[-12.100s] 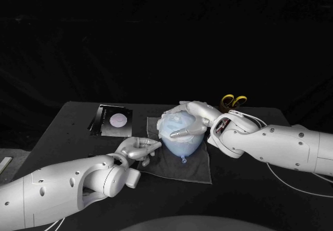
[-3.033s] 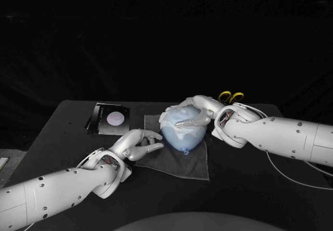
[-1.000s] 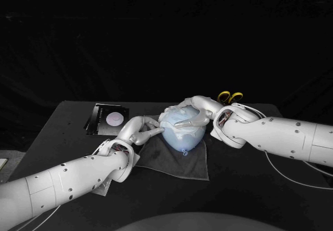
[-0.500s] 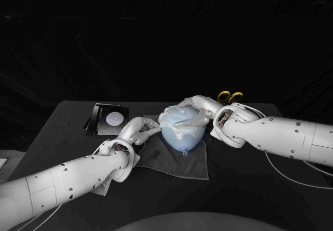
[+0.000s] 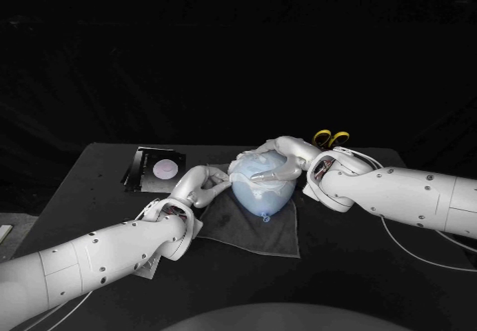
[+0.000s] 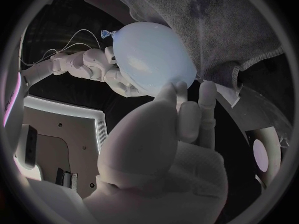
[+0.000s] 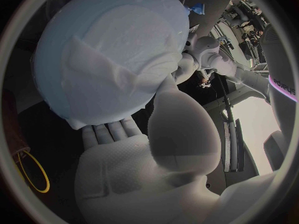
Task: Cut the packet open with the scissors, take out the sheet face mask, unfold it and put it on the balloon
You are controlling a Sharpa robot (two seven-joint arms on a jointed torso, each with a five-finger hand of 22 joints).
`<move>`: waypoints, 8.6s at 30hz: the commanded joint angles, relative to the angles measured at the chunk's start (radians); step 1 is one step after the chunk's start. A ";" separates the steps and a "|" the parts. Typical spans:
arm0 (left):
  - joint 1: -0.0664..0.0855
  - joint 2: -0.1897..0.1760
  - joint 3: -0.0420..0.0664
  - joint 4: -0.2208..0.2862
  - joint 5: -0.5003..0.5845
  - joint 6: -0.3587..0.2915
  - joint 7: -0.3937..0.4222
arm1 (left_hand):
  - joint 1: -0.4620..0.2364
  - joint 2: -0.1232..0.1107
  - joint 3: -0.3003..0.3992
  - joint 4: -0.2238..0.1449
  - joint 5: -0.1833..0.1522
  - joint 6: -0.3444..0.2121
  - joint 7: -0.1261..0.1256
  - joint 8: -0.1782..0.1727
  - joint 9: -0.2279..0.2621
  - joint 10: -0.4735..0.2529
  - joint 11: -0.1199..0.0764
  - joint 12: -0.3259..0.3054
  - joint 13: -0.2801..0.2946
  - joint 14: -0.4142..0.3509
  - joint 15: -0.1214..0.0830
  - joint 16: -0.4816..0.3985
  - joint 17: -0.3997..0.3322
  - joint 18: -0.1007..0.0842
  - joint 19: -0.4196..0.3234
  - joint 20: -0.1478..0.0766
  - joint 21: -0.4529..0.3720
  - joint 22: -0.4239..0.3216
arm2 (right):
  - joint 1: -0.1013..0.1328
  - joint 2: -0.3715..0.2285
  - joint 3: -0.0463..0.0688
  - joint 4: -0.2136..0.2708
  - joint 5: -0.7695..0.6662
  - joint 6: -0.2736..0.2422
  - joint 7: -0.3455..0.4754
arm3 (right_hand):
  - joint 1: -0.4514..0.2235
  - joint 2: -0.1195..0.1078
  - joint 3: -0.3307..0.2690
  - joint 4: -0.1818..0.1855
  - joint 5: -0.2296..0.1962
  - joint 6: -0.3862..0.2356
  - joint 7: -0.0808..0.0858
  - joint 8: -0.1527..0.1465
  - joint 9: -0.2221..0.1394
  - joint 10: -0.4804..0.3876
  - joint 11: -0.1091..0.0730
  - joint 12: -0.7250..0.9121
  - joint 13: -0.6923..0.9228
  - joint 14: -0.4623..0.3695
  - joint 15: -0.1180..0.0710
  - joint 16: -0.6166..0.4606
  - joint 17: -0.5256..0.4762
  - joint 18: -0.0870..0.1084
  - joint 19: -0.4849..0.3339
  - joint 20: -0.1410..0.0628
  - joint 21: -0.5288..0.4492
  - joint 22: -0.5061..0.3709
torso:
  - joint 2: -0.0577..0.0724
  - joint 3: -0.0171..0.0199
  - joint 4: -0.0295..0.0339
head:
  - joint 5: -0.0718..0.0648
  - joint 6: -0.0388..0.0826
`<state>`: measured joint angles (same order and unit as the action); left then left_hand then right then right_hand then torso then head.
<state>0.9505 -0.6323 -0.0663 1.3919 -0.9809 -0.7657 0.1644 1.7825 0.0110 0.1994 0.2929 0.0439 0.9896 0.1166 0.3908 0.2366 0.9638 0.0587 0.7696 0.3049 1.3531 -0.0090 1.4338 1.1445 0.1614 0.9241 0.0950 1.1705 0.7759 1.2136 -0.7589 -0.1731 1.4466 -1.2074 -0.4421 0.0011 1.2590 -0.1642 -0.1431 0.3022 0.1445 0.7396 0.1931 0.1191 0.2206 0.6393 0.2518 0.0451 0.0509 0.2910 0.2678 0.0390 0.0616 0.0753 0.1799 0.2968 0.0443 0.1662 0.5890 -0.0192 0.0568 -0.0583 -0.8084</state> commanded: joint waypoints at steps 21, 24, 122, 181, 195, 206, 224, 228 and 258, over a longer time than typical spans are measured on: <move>0.002 -0.018 0.001 0.012 0.068 0.010 0.023 | -0.461 -0.274 0.133 -0.003 0.004 -0.118 0.046 -0.033 0.014 -0.044 0.036 0.026 0.057 -0.091 0.044 -0.061 -0.130 0.022 -0.080 0.044 -0.073 -0.085 | -0.009 0.001 -0.007 -0.006 -0.006 0.052 -0.029 | 0.000 0.007 0.003 -0.002 -0.005 0.002 0.047 0.005 -0.001 -0.009 0.003 0.006 0.001 -0.003 -0.002 -0.003 -0.002 0.012 -0.007 -0.002 0.007 -0.001 | 0.000 0.0000 -0.0013 | 0.003 0.006; 0.002 -0.015 0.001 0.012 0.068 0.014 0.020 | -0.454 -0.255 0.069 -0.002 0.004 -0.117 0.047 -0.037 0.008 -0.049 0.038 0.030 0.059 -0.092 0.045 -0.060 -0.132 0.022 -0.074 0.045 -0.081 -0.092 | -0.009 0.002 -0.007 -0.006 -0.006 0.053 -0.029 | 0.000 0.007 0.003 -0.002 -0.005 0.002 0.047 0.005 -0.001 -0.009 0.003 0.006 0.001 -0.003 -0.002 -0.003 -0.002 0.012 -0.007 -0.002 0.007 -0.001 | 0.001 0.0001 -0.0013 | 0.003 0.007; 0.002 0.033 0.003 -0.028 0.186 0.106 0.036 | -0.258 -0.105 0.040 -0.010 0.004 -0.064 0.034 -0.086 -0.034 0.002 0.018 -0.024 0.045 -0.036 0.028 -0.021 -0.050 0.015 -0.023 0.030 -0.055 -0.051 | -0.009 0.002 -0.008 0.000 -0.003 0.053 -0.029 | 0.001 0.009 0.003 -0.002 -0.005 0.006 0.054 0.004 -0.003 -0.009 0.002 0.006 0.001 -0.003 -0.002 -0.003 -0.003 0.013 -0.008 -0.002 0.008 -0.001 | 0.000 -0.0001 -0.0004 | 0.000 0.004; 0.002 -0.042 0.002 -0.002 0.188 0.101 0.021 | -0.234 -0.144 0.315 -0.096 0.005 0.031 -0.016 0.024 0.045 0.136 -0.033 -0.040 0.050 0.109 -0.021 0.067 0.177 -0.022 0.133 -0.015 0.101 0.162 | -0.010 -0.006 -0.008 0.001 -0.004 0.054 -0.032 | 0.001 0.009 0.003 -0.002 -0.006 0.007 0.055 0.004 -0.005 -0.009 0.004 0.006 0.001 -0.004 -0.002 -0.003 -0.004 0.013 -0.008 -0.002 0.008 -0.002 | 0.000 0.0003 -0.0004 | -0.004 0.003; 0.002 -0.066 0.001 -0.003 0.188 0.106 -0.022 | -0.239 -0.236 0.390 -0.202 0.003 -0.179 0.063 -0.093 -0.003 -0.023 0.043 -0.100 0.032 -0.066 0.042 -0.046 -0.114 0.017 -0.072 0.028 0.001 -0.027 | -0.010 -0.006 -0.008 0.001 -0.004 0.055 -0.032 | 0.002 0.011 0.004 -0.002 -0.006 0.007 0.056 0.004 -0.006 -0.010 0.003 0.006 0.001 -0.004 -0.002 -0.004 -0.004 0.013 -0.008 -0.002 0.008 -0.002 | -0.001 -0.0001 0.0006 | -0.010 0.004; 0.000 -0.097 0.001 0.048 0.174 0.094 0.080 | -0.282 -0.262 0.350 -0.235 0.005 -0.209 0.086 -0.094 -0.011 -0.126 0.077 -0.128 0.005 -0.221 0.075 -0.146 -0.329 0.022 -0.122 0.066 -0.039 -0.048 | -0.011 -0.006 -0.008 -0.001 -0.004 0.056 -0.032 | 0.002 0.011 0.004 -0.002 -0.006 0.007 0.056 0.004 -0.006 -0.010 0.003 0.006 0.001 -0.004 -0.002 -0.004 -0.004 0.013 -0.008 -0.002 0.008 -0.002 | 0.001 -0.0011 0.0007 | -0.010 0.001; -0.004 -0.080 0.002 0.144 0.043 0.052 0.278 | -0.337 -0.235 0.327 -0.220 0.004 -0.079 0.029 0.030 0.040 -0.030 0.022 -0.047 0.015 -0.140 0.033 -0.081 -0.244 0.024 -0.112 0.044 -0.046 -0.057 | -0.015 -0.002 -0.008 -0.006 0.003 0.062 -0.030 | 0.004 0.017 0.009 -0.003 -0.007 0.008 0.057 0.003 -0.007 -0.010 0.003 0.006 0.001 -0.004 -0.002 -0.003 -0.005 0.013 -0.008 -0.002 0.009 -0.002 | 0.000 0.0002 -0.0011 | -0.012 0.001; -0.004 -0.066 0.002 0.139 0.000 0.059 0.260 | -0.340 -0.238 0.317 -0.220 0.004 -0.074 0.022 0.034 0.041 -0.023 0.014 -0.020 0.031 -0.096 0.025 -0.046 -0.175 0.024 -0.100 0.039 -0.042 -0.056 | -0.018 0.000 -0.008 -0.008 0.004 0.063 -0.029 | 0.004 0.017 0.009 -0.003 -0.007 0.008 0.057 0.003 -0.007 -0.010 0.003 0.006 0.001 -0.004 -0.002 -0.003 -0.005 0.013 -0.008 -0.002 0.009 -0.002 | 0.000 0.0009 -0.0013 | -0.011 0.003; -0.004 0.000 0.003 0.071 -0.137 0.083 0.066 | -0.346 -0.249 0.272 -0.201 0.004 -0.119 0.032 -0.033 0.001 -0.061 0.015 0.162 0.156 0.033 0.024 0.058 0.050 -0.008 0.058 0.023 0.056 0.093 | -0.025 -0.001 -0.008 -0.008 0.006 0.062 -0.030 | 0.005 0.028 0.016 -0.003 -0.010 0.009 0.061 0.002 -0.009 -0.013 0.002 0.006 0.001 -0.005 -0.003 -0.004 -0.006 0.014 -0.008 -0.002 0.010 -0.001 | 0.000 0.0009 -0.0003 | -0.016 0.000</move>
<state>0.9466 -0.6338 -0.0641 1.4615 -1.1014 -0.6986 0.2666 1.4313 -0.2451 0.4745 0.0869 0.0518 0.8765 0.1466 0.3642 0.2379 0.9021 0.0662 0.9258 0.4606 1.3802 0.0140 1.4882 1.1919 0.1686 0.9771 0.1176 1.2239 0.8660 1.2006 -0.7577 -0.1716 1.4421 -1.1964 -0.4381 0.0012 1.2631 -0.1471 -0.1318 0.2966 0.1409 0.7429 0.1966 0.1185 0.2100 0.6302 0.2499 0.0480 0.0509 0.2910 0.2678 0.0390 0.0571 0.0753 0.1800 0.2968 0.0482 0.1662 0.5889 -0.0186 0.0567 -0.0727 -0.8073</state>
